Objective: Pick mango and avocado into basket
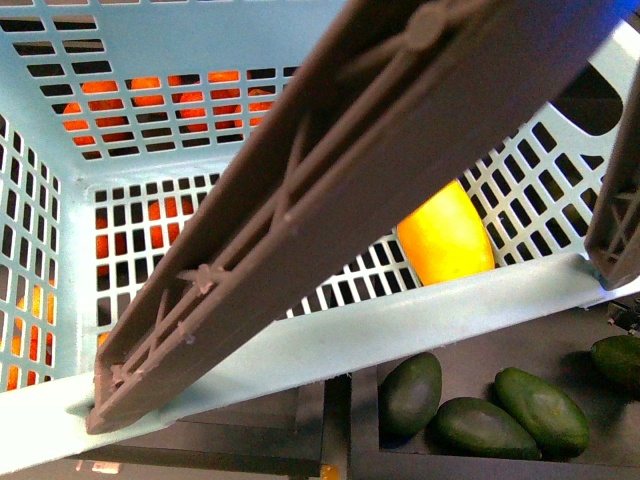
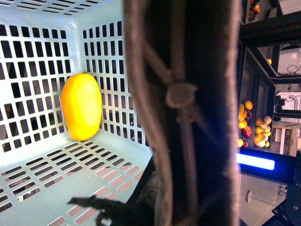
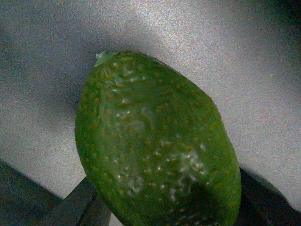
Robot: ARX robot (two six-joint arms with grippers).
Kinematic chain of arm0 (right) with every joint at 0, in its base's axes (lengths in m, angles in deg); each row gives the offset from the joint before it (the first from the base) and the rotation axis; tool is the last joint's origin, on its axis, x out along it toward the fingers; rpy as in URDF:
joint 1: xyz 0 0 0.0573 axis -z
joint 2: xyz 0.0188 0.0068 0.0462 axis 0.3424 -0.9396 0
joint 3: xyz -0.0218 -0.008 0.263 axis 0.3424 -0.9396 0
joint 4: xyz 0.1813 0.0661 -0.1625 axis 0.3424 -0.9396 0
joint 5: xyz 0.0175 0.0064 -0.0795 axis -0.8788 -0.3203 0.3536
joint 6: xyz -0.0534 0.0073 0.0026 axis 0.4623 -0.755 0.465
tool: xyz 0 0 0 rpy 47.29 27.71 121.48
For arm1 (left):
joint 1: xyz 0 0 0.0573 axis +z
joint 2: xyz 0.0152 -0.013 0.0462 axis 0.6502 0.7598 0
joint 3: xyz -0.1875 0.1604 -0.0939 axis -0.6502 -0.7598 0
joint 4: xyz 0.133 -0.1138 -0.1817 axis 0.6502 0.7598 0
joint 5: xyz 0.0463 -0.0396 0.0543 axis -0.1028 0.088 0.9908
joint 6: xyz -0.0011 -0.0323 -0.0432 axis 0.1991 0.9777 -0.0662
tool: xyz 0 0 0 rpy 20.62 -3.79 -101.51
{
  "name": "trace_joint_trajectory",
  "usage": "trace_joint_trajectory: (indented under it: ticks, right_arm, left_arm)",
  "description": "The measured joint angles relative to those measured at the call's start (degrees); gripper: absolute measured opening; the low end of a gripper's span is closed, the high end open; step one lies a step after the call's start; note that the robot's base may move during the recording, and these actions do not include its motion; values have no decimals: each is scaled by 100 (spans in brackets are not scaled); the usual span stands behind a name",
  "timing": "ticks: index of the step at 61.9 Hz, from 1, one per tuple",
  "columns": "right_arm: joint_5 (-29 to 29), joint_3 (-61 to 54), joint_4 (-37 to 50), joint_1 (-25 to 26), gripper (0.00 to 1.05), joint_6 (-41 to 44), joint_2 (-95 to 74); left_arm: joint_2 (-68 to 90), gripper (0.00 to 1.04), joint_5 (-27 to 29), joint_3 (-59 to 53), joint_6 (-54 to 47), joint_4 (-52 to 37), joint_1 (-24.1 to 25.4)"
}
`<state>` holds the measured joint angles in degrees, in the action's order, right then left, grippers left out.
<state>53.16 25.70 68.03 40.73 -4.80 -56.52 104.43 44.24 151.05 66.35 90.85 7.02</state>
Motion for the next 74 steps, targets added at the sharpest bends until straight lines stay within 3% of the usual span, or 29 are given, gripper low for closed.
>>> trace_joint_trajectory:
  ticks: [12,30,54,63,74]
  right_arm:
    - [-195,-101,57,105,51,-197,227]
    - [-1058,-638,544,422,51,-826,1403]
    - [-2256,-2031,2033,538,51,-3095,4133]
    - [-2404,-2470,2124,155,51,-4258,5692]
    - [-1825,-2483,2103,-1001,51,-5132,6861]
  left_arm:
    - [0,4,4,0,0,0,0]
    - [0,4,0,0,0,0,0]
    - [0,4,2,0,0,0,0]
    - [0,4,0,0,0,0,0]
    - [0,4,0,0,0,0,0]
